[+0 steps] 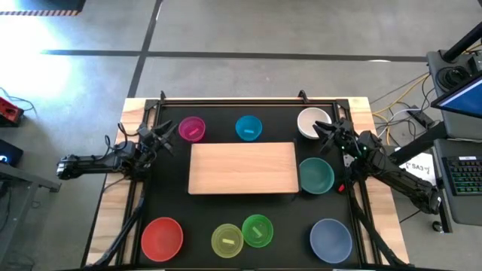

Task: Place and stack bowls onto a shelf
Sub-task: Put the large white bowl on the shelf

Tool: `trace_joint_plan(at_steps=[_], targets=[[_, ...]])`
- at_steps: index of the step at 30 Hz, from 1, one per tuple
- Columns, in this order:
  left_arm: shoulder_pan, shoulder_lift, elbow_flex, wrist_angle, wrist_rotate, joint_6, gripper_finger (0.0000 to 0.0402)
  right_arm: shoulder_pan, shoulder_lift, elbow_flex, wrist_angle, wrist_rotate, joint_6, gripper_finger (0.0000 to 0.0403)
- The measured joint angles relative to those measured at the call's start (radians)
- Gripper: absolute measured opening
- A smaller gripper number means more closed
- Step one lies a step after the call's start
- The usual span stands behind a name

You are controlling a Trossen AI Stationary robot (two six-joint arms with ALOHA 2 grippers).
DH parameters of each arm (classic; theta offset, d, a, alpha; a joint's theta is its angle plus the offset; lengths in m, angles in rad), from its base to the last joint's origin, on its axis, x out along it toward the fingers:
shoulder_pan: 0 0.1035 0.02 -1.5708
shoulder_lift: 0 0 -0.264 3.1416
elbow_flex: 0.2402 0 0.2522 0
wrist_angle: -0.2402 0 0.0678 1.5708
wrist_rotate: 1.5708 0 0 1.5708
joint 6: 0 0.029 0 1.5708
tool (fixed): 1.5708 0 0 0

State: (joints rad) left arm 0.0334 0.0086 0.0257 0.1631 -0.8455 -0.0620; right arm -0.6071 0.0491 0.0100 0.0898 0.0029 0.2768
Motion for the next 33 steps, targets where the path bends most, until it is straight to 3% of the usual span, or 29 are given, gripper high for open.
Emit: trace_joint_plan(at_steps=[17,24,33], targets=[[0.001,0.002,0.041,0.035,0.0,0.011,0.0142,0.0,0.031,0.052,0.019,0.033,0.064,0.0109],[0.002,0.013,0.078,0.029,0.0,0.022,0.0142,-0.002,0.189,0.168,-0.1,0.119,0.056,0.0109],[0.002,0.036,0.113,0.029,-0.01,-0.009,0.0142,-0.002,0.457,0.393,-0.434,0.261,0.139,0.0109]])
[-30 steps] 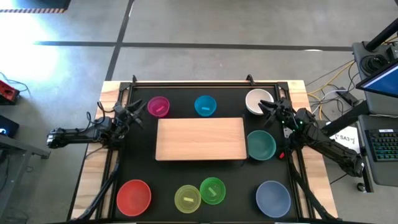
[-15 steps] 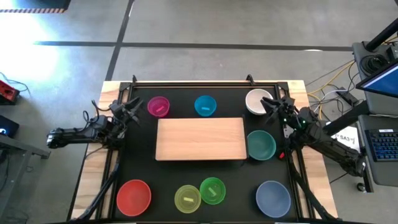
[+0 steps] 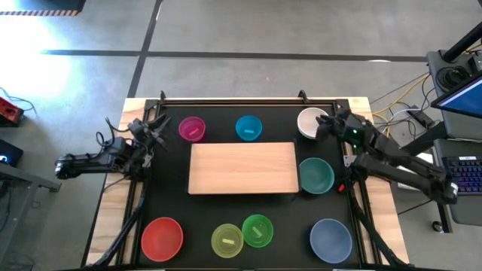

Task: Place and stack bowls onto a shelf
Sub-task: Put the large white bowl on the shelf

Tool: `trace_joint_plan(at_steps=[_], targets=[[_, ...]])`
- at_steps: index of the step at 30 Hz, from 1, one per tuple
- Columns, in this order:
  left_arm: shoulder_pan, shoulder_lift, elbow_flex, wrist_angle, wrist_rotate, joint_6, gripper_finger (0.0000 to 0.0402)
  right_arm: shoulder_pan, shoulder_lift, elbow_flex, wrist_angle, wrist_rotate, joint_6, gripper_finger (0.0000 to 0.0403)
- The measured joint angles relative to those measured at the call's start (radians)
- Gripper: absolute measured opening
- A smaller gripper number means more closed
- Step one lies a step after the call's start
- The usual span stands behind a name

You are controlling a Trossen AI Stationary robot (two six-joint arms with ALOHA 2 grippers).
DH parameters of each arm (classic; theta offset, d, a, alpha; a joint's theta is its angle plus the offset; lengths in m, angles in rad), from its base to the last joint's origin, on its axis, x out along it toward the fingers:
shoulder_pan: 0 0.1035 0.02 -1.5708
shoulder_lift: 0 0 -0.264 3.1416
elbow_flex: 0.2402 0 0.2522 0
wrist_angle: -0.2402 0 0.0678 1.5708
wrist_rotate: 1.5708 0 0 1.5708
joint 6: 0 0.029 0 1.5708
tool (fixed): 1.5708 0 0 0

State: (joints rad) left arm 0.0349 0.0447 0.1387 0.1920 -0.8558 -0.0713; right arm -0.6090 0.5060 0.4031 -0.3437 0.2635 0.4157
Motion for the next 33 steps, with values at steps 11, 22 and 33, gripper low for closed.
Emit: trace_joint_plan(at_steps=[11,22,33], targets=[[0.0,0.051,0.109,-0.184,-0.002,-0.146,0.0142,0.0,0.272,0.208,-0.371,-0.114,0.029,0.0109],[0.0,0.128,0.203,-0.286,-0.037,-0.186,0.0142,0.0,0.429,0.264,-0.414,-0.19,-0.076,0.0109],[0.0,0.177,0.214,-0.302,-0.036,-0.185,0.0142,0.0,0.569,0.29,-0.414,-0.202,-0.128,0.0109]])
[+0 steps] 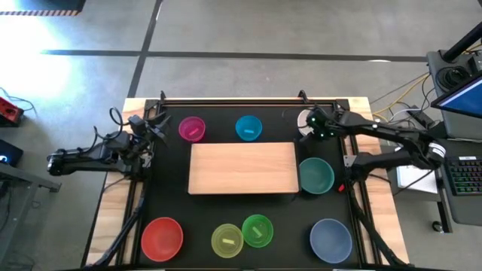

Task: Place and stack bowls onto a shelf
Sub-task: Put the large white bowl on the shelf

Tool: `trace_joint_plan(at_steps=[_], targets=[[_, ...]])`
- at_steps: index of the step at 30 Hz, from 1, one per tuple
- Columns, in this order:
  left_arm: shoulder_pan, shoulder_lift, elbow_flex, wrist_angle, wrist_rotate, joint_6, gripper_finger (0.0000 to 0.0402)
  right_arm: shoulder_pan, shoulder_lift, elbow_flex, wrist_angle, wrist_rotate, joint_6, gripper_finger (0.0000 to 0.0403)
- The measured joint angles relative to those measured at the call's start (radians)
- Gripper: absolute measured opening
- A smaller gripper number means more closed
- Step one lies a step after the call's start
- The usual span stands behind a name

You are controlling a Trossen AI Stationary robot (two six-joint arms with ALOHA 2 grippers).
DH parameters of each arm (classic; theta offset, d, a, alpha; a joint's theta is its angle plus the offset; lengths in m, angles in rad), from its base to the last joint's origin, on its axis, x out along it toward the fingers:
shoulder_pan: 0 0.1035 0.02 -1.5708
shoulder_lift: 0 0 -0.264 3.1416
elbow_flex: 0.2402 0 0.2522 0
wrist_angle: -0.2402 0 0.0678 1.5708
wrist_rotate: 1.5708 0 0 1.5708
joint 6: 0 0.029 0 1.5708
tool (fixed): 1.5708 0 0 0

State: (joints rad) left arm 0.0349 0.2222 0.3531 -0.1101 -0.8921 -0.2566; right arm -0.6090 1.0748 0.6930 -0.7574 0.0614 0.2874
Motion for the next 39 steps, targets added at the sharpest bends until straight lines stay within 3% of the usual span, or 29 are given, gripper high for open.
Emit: trace_joint_plan(at_steps=[14,20,24,32,39], targets=[[0.0,0.0,0.023,-0.026,-0.006,0.014,0.0142,0.0,0.144,0.0,0.047,0.097,-0.019,0.0108],[0.0,-0.001,0.023,-0.027,-0.014,0.023,0.0142,0.0,0.165,0.0,0.057,0.097,-0.026,0.0063],[0.0,-0.001,0.023,-0.027,-0.014,0.023,0.0142,0.0,0.157,0.0,0.063,0.109,-0.034,0.0016],[0.0,-0.001,0.023,-0.026,-0.014,0.023,0.0142,0.0,0.103,0.004,0.056,0.096,-0.026,0.0009],[0.0,-0.001,0.023,-0.026,-0.014,0.023,0.0142,0.0,0.023,0.123,0.057,0.094,-0.067,0.0008]])
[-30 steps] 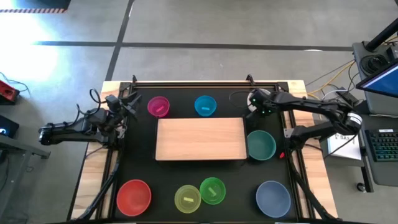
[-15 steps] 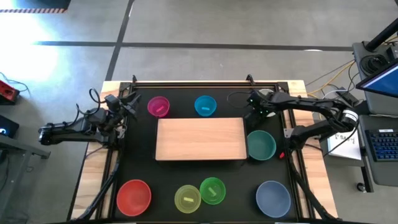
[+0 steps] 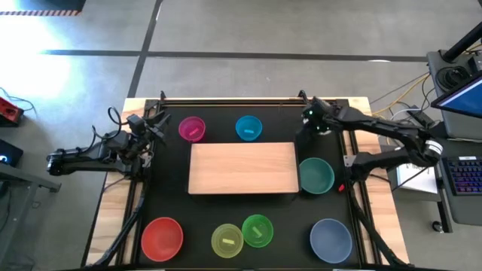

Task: Place and stack bowls onto a shelf
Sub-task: Put the large white bowl on the shelf

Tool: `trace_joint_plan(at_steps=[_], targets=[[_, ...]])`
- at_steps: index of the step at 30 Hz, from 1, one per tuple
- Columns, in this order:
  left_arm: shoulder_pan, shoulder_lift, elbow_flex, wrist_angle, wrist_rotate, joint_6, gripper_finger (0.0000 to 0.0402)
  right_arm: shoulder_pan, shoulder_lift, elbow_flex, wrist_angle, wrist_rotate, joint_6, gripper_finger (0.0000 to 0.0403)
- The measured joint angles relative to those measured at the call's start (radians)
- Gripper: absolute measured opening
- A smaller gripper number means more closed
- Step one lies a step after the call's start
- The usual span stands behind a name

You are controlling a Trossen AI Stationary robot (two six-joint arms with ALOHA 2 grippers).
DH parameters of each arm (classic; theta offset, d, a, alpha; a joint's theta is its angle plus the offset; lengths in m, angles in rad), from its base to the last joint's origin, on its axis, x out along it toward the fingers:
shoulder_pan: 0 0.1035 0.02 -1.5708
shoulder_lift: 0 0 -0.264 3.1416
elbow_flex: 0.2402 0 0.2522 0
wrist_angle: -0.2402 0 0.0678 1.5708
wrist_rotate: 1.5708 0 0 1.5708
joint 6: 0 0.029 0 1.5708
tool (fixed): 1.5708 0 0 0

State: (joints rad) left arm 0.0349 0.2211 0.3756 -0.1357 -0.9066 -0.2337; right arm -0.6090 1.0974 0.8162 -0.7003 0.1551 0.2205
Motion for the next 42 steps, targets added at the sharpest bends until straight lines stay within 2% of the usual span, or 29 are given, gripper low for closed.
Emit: trace_joint_plan(at_steps=[2,10,15,20,42], targets=[[0.0,0.001,0.0,0.0,0.0,0.0,0.0142,0.0,-0.018,0.053,0.0,0.002,-0.027,0.0008],[0.0,0.001,0.0,0.0,0.0,0.0,0.0142,0.06,-0.012,0.282,-0.005,-0.012,-0.32,0.0008],[0.0,0.001,0.0,-0.001,0.0,0.0,0.0142,0.134,0.039,0.394,-0.036,-0.159,-0.387,0.0008],[0.0,0.001,0.0,-0.005,0.0,0.0,0.0142,0.237,0.093,0.436,-0.058,-0.264,-0.445,0.0008],[0.0,0.001,0.0,-0.069,0.0,-0.011,0.0142,0.604,0.259,0.544,-0.24,-0.284,-0.466,0.0009]])
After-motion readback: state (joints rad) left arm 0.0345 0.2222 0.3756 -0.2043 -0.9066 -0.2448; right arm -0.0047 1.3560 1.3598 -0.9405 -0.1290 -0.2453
